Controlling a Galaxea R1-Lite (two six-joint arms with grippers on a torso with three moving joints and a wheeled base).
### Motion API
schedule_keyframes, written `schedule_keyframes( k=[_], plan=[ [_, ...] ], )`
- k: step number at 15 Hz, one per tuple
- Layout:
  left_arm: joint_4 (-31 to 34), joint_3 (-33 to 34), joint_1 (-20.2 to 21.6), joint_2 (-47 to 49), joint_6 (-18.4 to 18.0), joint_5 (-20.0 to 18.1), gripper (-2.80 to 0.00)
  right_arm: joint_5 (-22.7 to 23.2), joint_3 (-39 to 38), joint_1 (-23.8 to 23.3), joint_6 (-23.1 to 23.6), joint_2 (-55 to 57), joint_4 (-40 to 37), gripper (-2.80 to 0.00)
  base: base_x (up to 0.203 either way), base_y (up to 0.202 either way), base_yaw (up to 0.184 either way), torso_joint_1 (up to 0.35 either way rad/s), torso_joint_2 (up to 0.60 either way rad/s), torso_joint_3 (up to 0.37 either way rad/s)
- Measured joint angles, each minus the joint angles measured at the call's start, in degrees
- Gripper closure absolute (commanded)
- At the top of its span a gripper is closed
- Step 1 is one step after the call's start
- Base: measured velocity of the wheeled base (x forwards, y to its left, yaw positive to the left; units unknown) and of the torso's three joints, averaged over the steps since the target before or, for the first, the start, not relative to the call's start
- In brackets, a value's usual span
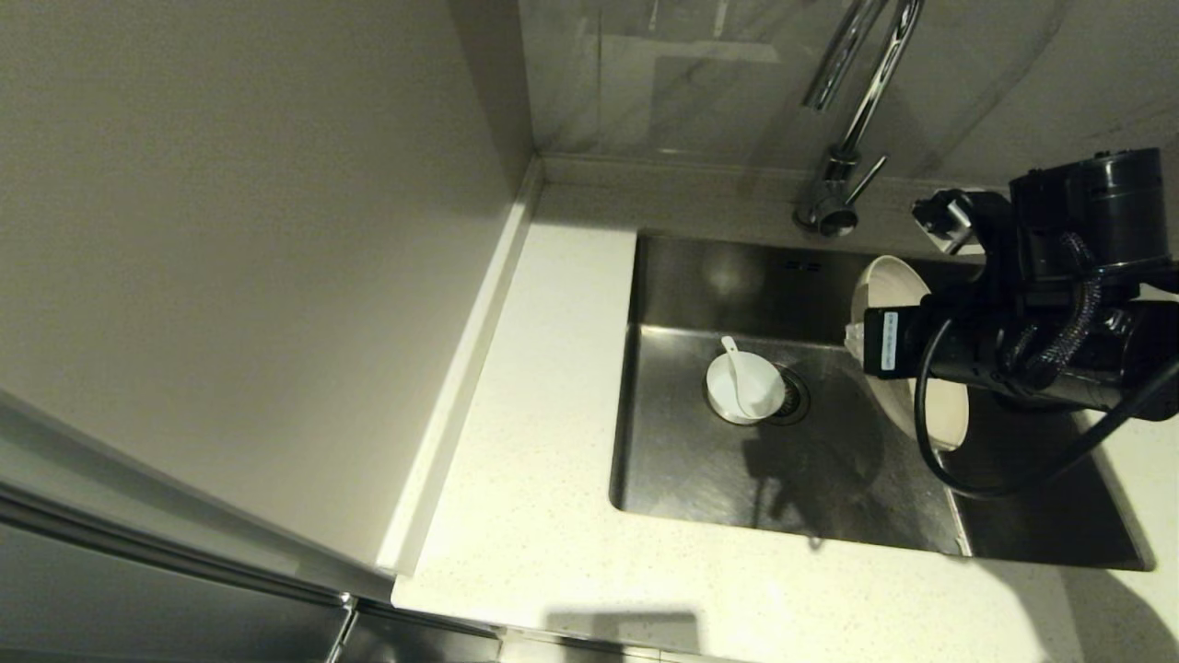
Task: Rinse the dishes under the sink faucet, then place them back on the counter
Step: Put a plate into the sink
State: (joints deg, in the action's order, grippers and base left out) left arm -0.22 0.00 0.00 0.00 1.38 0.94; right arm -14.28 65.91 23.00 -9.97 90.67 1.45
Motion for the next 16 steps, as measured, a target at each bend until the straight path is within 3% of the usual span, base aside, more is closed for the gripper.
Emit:
schedule_keyframes(
  k=[5,8,16],
  plan=[
    [-0.01,0.00,0.00,0.00,0.00,-0.01,0.00,-0.51,9.40,-1.24,-16.78,3.46,2.66,0.00,0.000,0.000,0.000,0.000,0.00,0.000],
    [-0.02,0.00,0.00,0.00,-0.01,0.00,0.00,-0.60,15.26,-3.83,-23.98,5.63,2.66,0.00,0.000,0.000,0.000,0.000,0.00,0.000],
    [-0.02,0.00,0.00,0.00,0.00,0.02,0.00,-0.24,24.63,-12.59,-35.27,8.03,2.63,0.00,0.000,0.000,0.000,0.000,0.00,0.000]
  ],
)
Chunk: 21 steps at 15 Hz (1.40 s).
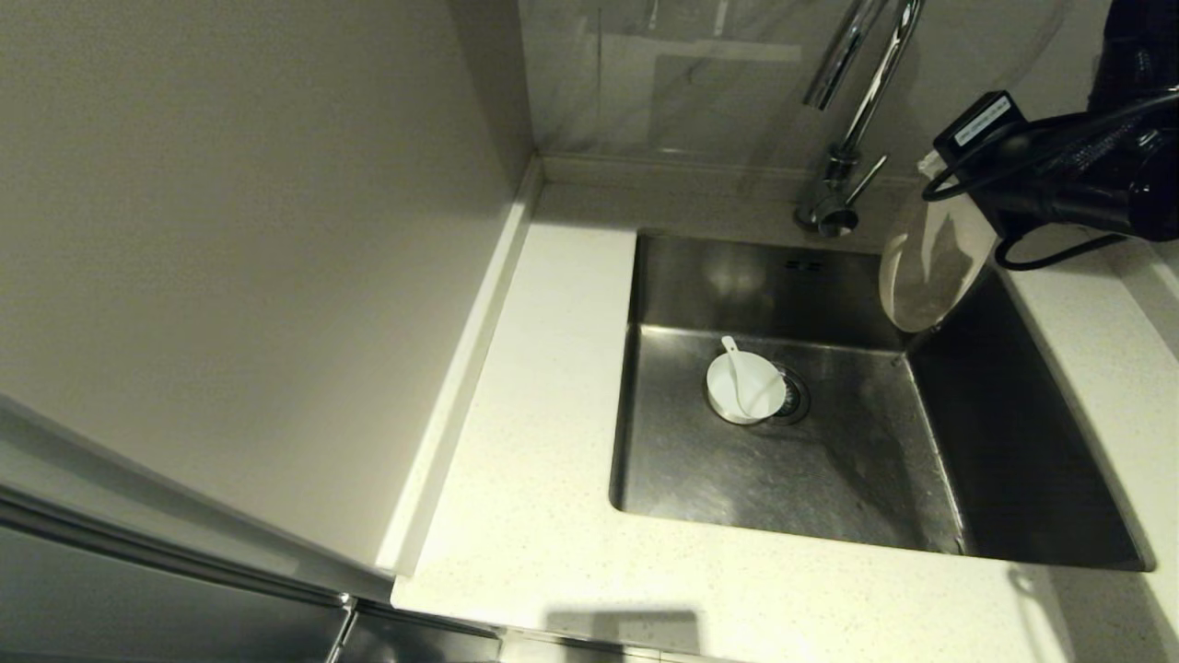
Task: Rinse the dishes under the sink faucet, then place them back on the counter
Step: Put a plate into the sink
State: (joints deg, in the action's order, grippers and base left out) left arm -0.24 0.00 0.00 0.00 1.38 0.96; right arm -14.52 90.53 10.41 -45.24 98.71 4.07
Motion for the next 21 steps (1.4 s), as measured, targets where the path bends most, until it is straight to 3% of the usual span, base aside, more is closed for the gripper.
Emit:
schedule_keyframes(
  k=[3,7,11,15,18,21],
  plan=[
    [0.00,0.00,0.00,0.00,0.00,0.00,0.00,-0.02,2.10,-1.54,-4.37,-0.33,0.67,0.00,0.000,0.000,0.000,0.000,0.00,0.000],
    [0.00,0.00,0.00,0.00,0.00,-0.02,0.00,1.96,3.54,-4.39,-5.05,-1.89,9.93,0.00,0.000,0.000,0.000,0.000,0.00,0.000],
    [-0.02,0.00,0.00,0.00,0.02,-0.03,0.00,2.32,3.11,-7.03,-5.94,-3.55,14.38,0.00,0.000,0.000,0.000,0.000,0.00,0.000],
    [0.00,0.00,0.00,0.00,0.00,-0.02,0.00,3.85,-0.24,-8.66,-6.58,-6.20,14.77,0.00,0.000,0.000,0.000,0.000,0.00,0.000],
    [0.00,0.00,-0.02,0.00,0.00,-0.02,0.00,4.08,-7.07,-8.77,-6.74,-7.86,15.15,0.00,0.000,0.000,0.000,0.000,0.00,0.000],
    [0.01,0.00,-0.02,0.00,0.00,-0.02,0.00,5.29,-4.44,-8.79,-6.48,-8.85,15.64,0.00,0.000,0.000,0.000,0.000,0.00,0.000]
  ],
)
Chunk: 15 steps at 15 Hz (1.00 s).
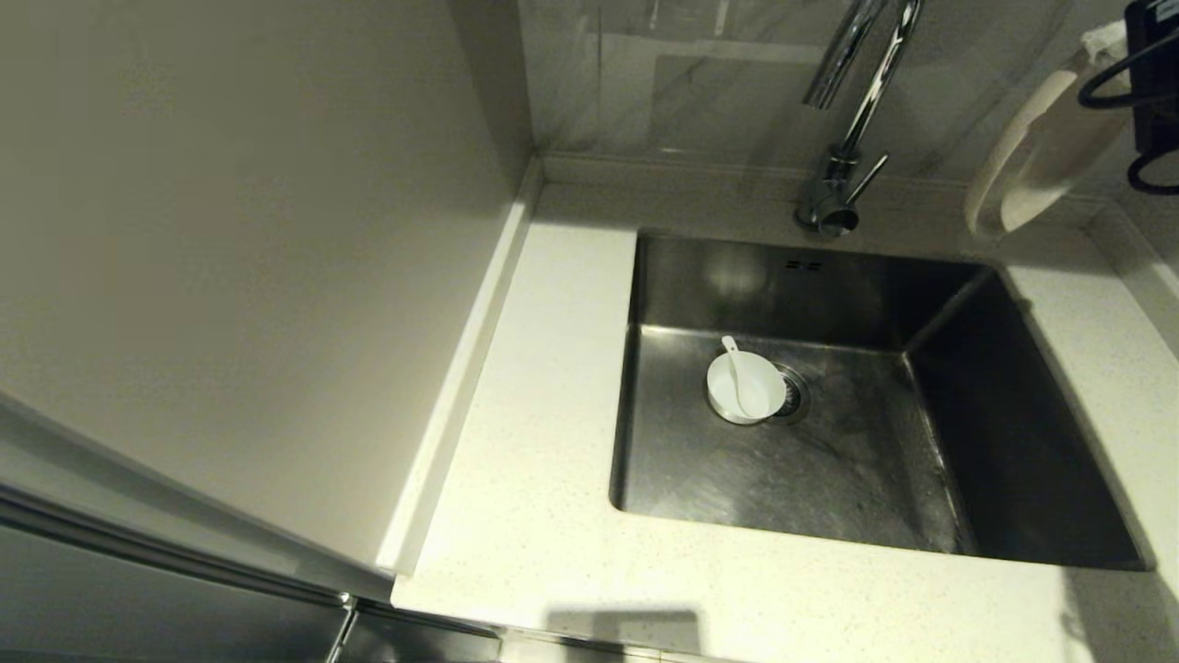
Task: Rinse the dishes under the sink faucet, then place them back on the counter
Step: Put a plate into the sink
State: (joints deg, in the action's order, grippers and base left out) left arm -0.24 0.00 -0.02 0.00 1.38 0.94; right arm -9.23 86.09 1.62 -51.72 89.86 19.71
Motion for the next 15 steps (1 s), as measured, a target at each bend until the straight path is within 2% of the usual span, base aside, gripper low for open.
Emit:
schedule_keyframes(
  k=[2,4,7,9,11,13,15],
  plan=[
    [0.00,0.00,0.02,0.00,0.00,0.00,0.00,0.61,5.19,0.02,0.46,-0.28,-3.12,0.00,0.000,0.000,0.000,0.000,0.00,0.000],
    [0.02,0.00,0.02,0.00,-0.01,0.00,0.00,0.59,5.62,0.09,1.15,-0.41,-7.04,0.00,0.000,0.000,0.000,0.000,0.00,0.000],
    [0.02,0.00,0.02,0.00,0.00,0.00,0.00,0.46,-5.11,0.33,6.14,-0.55,-8.94,0.00,0.000,0.000,0.000,0.000,0.00,0.000],
    [-0.01,0.00,0.02,0.00,0.00,-0.01,0.00,0.26,-13.21,0.80,12.78,-0.09,-9.40,0.00,0.000,0.000,0.000,0.000,0.00,0.000],
    [0.00,0.00,0.02,0.00,-0.01,-0.01,0.00,-0.11,-17.88,1.12,21.15,1.56,-11.97,0.00,0.000,0.000,0.000,0.000,0.00,0.000],
    [0.02,0.00,0.00,0.00,-0.01,-0.01,0.00,-0.22,-19.31,1.23,28.51,3.55,-15.73,0.00,0.000,0.000,0.000,0.000,0.00,0.000],
    [-0.01,0.00,0.02,0.00,0.02,-0.01,0.00,-0.06,-19.59,1.66,35.68,5.52,-16.16,0.00,0.000,0.000,0.000,0.000,0.00,0.000]
  ],
)
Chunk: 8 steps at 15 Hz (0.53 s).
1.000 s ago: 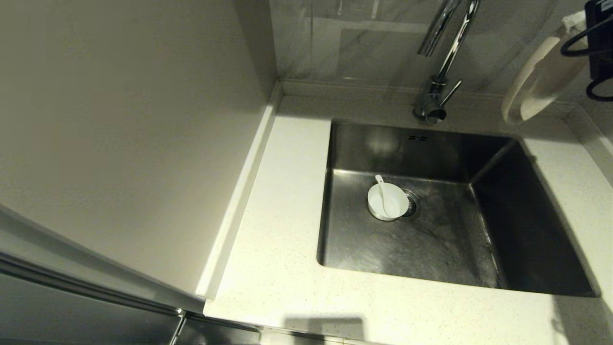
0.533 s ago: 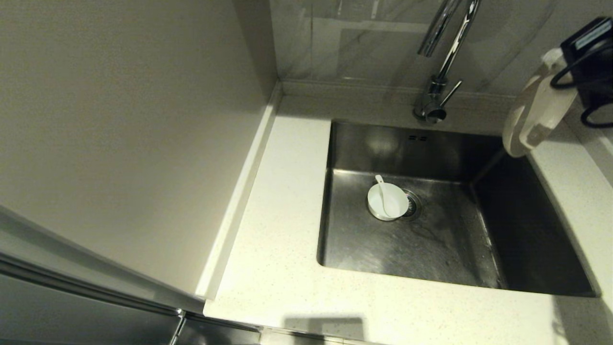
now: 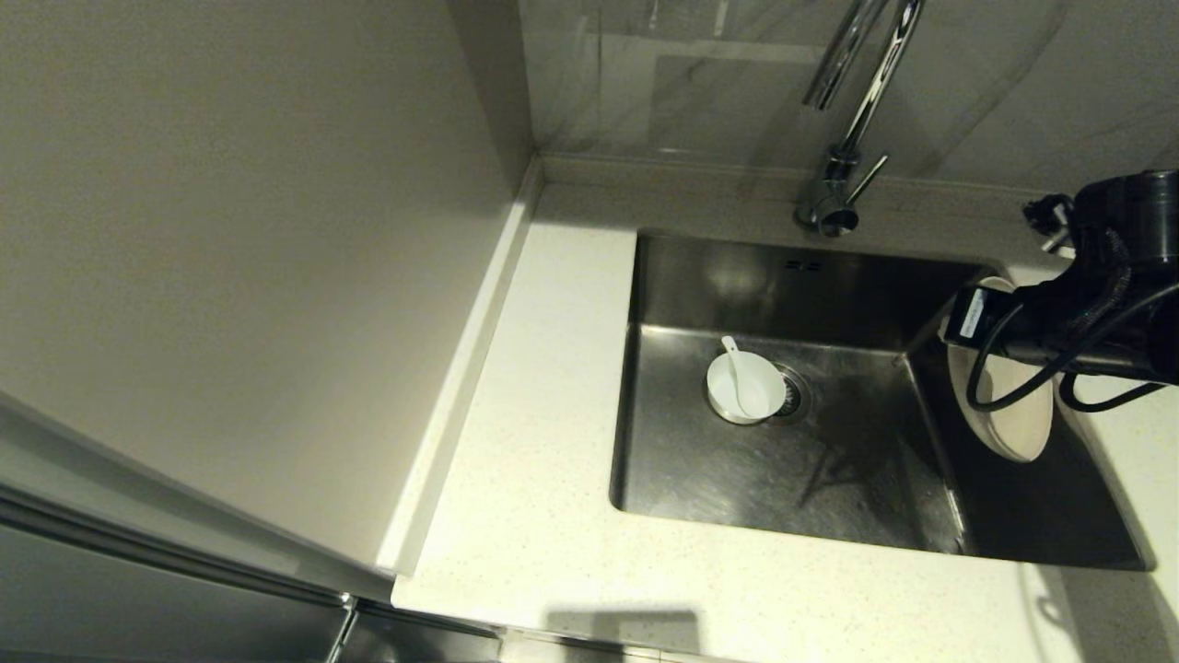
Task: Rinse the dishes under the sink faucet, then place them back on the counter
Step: Put a plate into the sink
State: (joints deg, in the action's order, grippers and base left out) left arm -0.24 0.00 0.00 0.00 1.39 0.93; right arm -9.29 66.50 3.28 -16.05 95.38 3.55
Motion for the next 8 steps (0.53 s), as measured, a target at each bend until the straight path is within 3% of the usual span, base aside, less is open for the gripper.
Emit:
schedule_keyframes(
  k=[6,8],
  plan=[
    [0.00,0.00,0.00,0.00,-0.02,0.01,0.00,-0.13,-1.91,2.58,22.88,4.46,-0.28,0.00,0.000,0.000,0.000,0.000,0.00,0.000],
    [0.00,0.00,0.00,0.00,-0.02,0.00,0.00,-0.21,-2.74,3.88,26.07,6.27,-0.11,0.00,0.000,0.000,0.000,0.000,0.00,0.000]
  ],
)
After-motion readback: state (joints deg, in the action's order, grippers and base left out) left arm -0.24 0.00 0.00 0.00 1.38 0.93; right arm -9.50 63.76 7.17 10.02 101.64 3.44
